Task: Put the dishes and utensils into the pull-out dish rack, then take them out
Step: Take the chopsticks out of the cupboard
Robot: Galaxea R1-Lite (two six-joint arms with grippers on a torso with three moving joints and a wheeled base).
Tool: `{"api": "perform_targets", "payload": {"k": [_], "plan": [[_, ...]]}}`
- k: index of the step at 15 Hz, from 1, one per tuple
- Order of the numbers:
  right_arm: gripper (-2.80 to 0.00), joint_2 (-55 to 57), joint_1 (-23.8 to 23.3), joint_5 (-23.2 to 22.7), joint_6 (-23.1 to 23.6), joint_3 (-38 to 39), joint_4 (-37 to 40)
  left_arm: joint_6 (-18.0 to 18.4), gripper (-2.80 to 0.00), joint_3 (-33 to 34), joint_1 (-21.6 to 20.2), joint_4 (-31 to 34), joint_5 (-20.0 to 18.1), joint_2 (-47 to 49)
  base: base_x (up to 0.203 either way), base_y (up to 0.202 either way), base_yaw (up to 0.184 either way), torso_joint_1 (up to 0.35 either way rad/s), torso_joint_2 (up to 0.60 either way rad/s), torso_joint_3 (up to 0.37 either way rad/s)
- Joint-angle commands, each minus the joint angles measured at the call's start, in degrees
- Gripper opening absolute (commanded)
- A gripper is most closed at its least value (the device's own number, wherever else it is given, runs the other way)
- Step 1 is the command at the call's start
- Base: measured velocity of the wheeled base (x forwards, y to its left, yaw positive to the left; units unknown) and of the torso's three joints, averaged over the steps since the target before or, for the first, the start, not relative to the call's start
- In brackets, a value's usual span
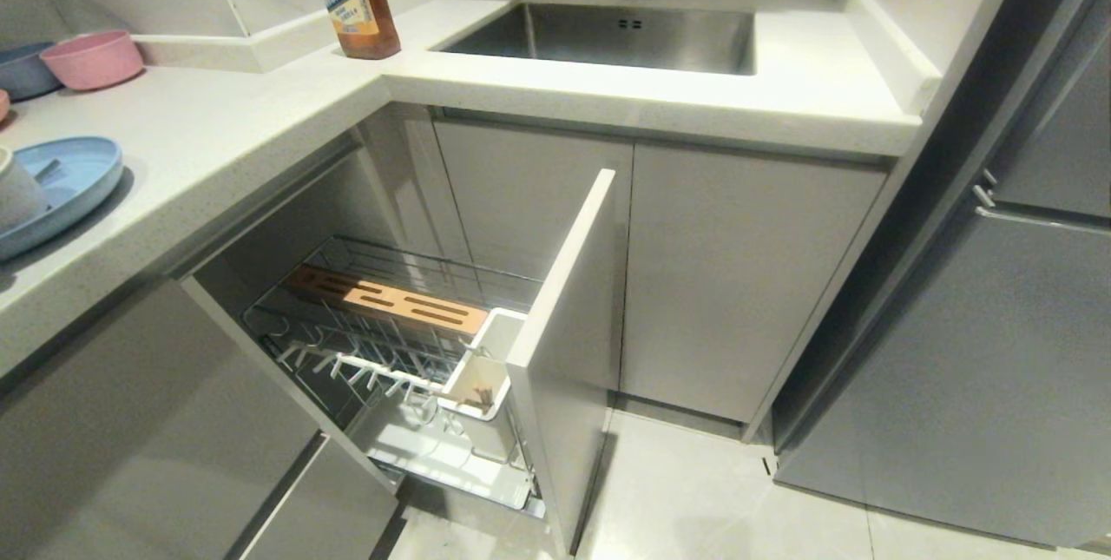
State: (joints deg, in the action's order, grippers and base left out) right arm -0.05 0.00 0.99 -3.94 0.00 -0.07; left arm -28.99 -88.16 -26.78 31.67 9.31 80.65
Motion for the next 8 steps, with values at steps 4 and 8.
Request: {"api": "perform_targets", "payload": {"k": [4,8], "plan": [[-2.80,0.05,0.00,-0.02,-0.02,0.00,-0.01,-0.10,-2.80,0.63,-0.11,0.15,0.09,0.29,0.000,0.000,0.000,0.000,0.00,0.000],[-2.80,0.05,0.00,0.01,-0.02,0.00,-0.01,-0.15,0.00,0.54,-0.10,0.15,0.09,0.20,0.000,0.000,0.000,0.000,0.00,0.000]]}}
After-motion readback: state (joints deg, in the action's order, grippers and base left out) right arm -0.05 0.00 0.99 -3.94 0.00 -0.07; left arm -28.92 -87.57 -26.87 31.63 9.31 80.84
